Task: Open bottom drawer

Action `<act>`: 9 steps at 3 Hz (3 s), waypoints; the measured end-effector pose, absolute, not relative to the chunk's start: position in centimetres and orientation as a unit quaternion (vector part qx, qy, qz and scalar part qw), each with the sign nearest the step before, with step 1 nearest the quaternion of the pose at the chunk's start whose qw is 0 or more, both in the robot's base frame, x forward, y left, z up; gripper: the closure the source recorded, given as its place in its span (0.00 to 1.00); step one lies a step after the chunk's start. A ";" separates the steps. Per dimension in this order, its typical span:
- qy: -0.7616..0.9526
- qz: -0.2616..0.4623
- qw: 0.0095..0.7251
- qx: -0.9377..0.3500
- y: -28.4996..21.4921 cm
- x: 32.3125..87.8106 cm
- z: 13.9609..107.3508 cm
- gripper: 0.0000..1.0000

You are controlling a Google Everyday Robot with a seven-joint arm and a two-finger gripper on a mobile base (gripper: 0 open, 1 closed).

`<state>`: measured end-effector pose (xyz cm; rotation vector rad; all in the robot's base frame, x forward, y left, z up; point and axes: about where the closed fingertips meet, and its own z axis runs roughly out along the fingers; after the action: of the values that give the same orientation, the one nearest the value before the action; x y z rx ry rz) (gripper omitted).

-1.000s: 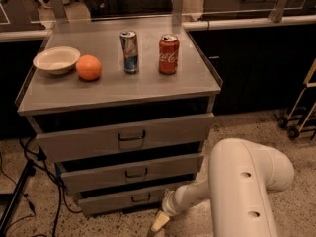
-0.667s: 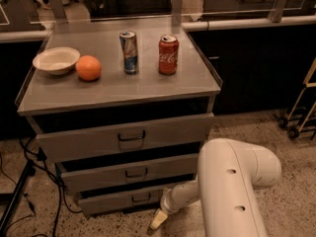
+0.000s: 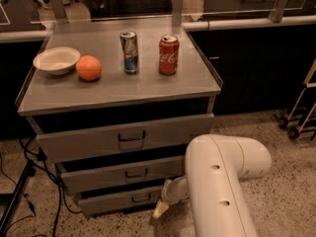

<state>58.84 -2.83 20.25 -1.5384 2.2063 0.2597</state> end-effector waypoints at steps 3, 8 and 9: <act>0.794 0.086 0.196 -0.569 -2.5 59.8 18.0 0.00; 0.799 0.153 0.139 -0.565 -5.1 48.6 18.8 0.00; 0.801 0.151 0.125 -0.566 -4.8 48.8 17.2 0.00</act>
Offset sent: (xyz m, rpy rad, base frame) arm 0.0073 0.0003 -0.0106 -0.0350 0.0110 0.0156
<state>48.81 -4.81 17.17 -1.6487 2.3330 0.4387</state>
